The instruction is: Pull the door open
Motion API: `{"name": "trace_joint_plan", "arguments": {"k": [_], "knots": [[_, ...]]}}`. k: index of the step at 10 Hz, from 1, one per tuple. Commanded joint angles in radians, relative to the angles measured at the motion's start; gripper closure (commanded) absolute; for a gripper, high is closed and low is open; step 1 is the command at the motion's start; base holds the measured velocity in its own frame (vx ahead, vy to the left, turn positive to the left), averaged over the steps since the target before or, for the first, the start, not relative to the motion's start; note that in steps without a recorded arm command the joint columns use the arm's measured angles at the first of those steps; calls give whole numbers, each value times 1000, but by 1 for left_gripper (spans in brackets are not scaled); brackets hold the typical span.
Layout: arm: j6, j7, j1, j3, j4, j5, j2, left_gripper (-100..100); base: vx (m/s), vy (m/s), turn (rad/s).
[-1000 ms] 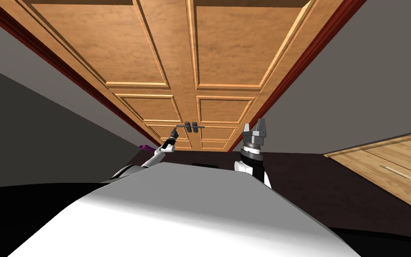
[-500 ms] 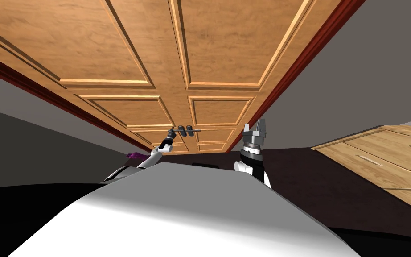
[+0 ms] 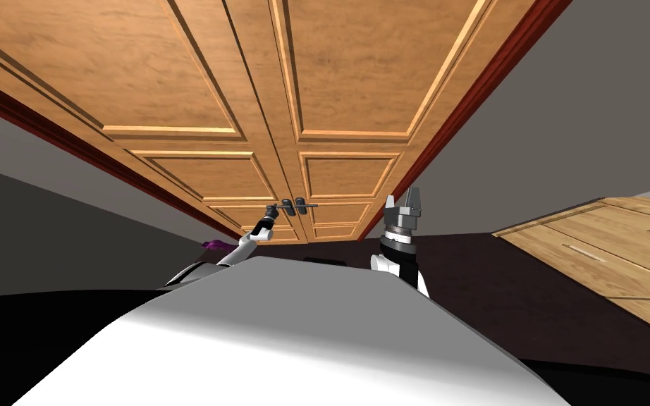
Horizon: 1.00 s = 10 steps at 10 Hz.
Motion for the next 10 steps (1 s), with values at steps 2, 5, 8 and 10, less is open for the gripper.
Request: {"name": "trace_joint_plan", "arguments": {"k": [2, 5, 8, 10], "knots": [[-6, 12, 15, -8, -5, 4, 20, 100, -61, 11, -25], [-27, 44, 42, -51, -37, 10, 55, 100, -218, 69, -129], [-50, 81, 67, -108, -78, 14, 86, 100, -205, 71, -134], [-61, 98, 78, -137, -98, 15, 99, 100, -202, 94, -140]]}}
